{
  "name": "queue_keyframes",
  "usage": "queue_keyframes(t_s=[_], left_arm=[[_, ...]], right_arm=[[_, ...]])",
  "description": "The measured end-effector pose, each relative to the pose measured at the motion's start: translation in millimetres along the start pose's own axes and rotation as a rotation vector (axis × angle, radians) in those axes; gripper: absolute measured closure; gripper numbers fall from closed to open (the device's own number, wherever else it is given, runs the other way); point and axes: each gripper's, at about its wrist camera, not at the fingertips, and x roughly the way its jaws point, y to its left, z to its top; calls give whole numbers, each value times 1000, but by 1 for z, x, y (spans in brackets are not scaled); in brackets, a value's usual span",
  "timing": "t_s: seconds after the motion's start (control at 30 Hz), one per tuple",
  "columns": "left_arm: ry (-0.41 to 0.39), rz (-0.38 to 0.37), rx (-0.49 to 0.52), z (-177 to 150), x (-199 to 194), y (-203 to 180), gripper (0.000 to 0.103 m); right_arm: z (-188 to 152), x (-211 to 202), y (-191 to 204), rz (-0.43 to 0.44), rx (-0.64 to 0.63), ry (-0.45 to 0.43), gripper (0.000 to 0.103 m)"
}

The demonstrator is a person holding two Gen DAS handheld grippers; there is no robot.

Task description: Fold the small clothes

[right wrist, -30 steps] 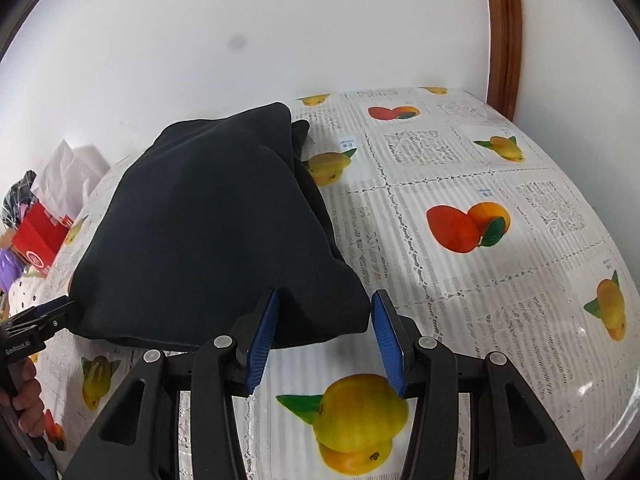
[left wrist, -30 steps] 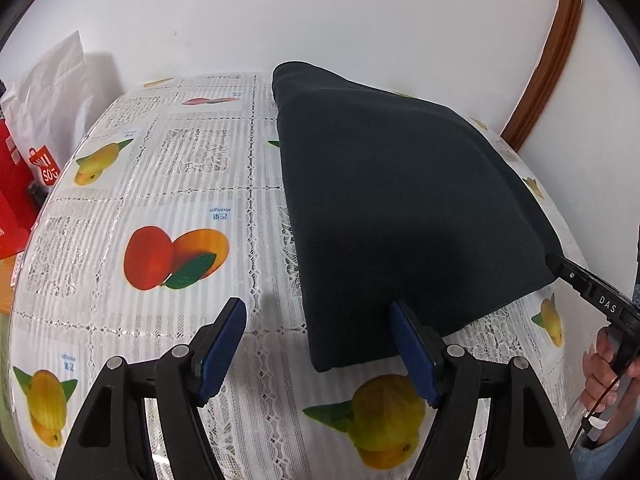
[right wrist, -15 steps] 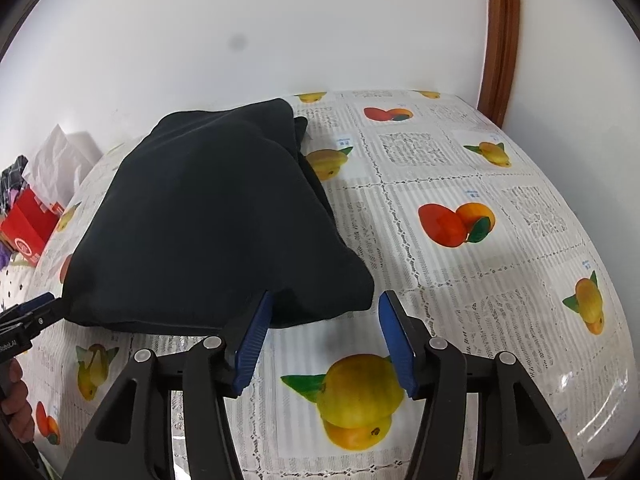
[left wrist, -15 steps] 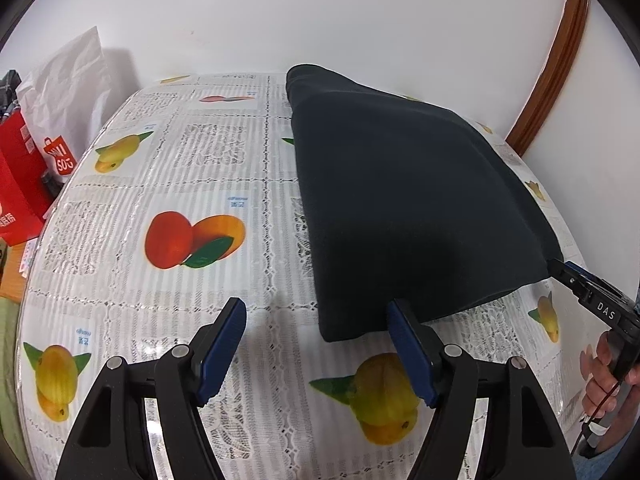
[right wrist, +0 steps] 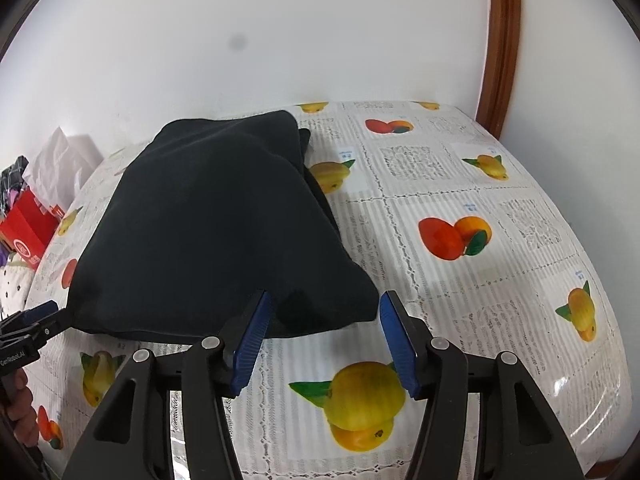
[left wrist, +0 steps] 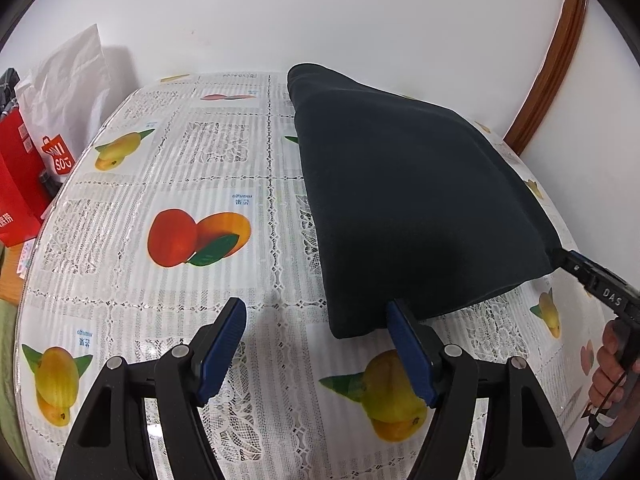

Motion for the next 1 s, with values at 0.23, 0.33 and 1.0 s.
queue_keyframes(t_s=[0.23,0.33,1.0], left_arm=[[-7,2,0,-2,-5,5,33],[-4,3,-4,-3,-7,7,33],[-153,-18,48,-22,-108,-37,12]], right_arm=[[-3,4,1,-8,17,26,46],[-3,-2,5,-14,11,29,46],[-24,-116,6,-67,20,-86,18]])
